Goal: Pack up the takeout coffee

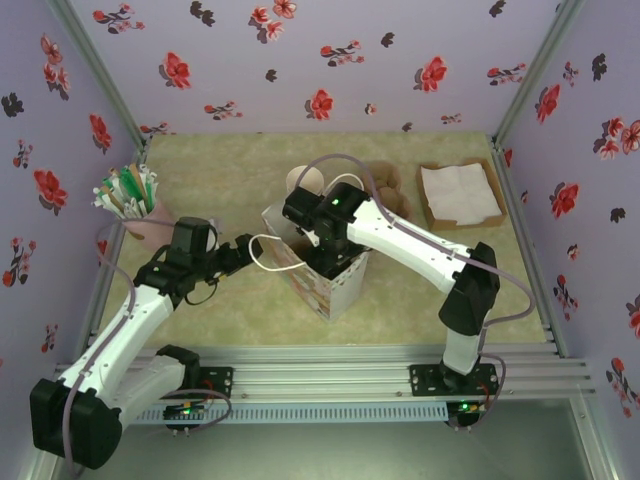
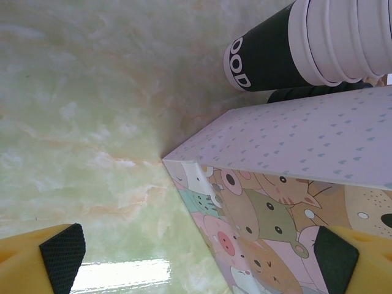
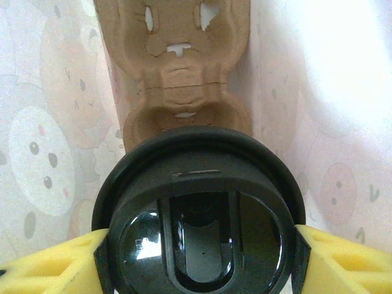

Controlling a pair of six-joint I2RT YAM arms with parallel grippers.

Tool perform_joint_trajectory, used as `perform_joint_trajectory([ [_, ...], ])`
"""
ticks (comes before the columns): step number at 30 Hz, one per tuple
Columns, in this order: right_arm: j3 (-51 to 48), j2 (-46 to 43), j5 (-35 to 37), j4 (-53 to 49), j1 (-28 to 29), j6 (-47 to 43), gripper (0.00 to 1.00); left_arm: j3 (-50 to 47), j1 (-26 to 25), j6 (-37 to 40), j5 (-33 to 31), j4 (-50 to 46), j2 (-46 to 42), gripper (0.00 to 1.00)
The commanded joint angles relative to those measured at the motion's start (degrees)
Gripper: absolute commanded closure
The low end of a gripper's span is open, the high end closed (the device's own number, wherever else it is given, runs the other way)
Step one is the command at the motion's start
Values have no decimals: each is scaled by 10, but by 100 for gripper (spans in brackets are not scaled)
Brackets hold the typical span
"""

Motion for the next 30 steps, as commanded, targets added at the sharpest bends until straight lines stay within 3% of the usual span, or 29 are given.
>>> perform_joint_trajectory([
  [1,-8,-19,10,9,-3,10,32,4,5,13,-8,-9,-6,1],
  [30,-44,-16,-9,51,-4,16,32,5,9,18,-7,-2,-1,1],
])
